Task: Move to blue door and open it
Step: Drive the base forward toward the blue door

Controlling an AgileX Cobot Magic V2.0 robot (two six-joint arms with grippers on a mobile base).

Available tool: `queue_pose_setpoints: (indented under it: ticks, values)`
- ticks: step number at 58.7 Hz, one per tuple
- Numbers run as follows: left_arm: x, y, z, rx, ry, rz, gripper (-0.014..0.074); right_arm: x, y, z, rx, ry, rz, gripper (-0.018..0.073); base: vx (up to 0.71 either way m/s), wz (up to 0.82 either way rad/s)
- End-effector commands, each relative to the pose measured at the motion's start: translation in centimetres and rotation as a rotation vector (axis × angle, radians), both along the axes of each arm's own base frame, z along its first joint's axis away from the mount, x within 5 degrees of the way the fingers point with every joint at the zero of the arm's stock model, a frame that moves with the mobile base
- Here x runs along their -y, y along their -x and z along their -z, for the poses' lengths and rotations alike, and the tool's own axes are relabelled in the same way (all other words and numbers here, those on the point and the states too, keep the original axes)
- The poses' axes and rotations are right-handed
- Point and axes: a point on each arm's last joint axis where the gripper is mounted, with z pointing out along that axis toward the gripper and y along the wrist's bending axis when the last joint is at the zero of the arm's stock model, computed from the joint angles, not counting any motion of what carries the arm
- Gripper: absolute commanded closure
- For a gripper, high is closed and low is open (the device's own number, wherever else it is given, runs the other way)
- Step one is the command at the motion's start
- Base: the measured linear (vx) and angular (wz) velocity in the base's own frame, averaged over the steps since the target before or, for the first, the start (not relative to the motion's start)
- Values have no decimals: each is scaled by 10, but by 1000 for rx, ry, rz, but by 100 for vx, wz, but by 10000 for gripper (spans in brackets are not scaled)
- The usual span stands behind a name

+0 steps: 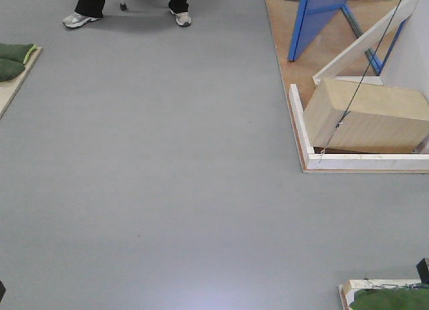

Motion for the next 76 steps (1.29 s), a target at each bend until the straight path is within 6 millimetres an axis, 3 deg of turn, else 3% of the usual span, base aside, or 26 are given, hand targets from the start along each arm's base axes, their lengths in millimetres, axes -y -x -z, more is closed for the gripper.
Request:
queue_pose_setpoints:
  ticks: [1,41,76]
  values:
    - [1,1,-19,134,11,11,524,0,1,-8,95,16,7,547,0,0]
    - [1,1,-19,134,11,11,524,1,1,-8,99,17,8,547,6,0]
    - [-3,1,-17,130,7,-52,524,-1,1,-8,102,16,-10,547,30,-1]
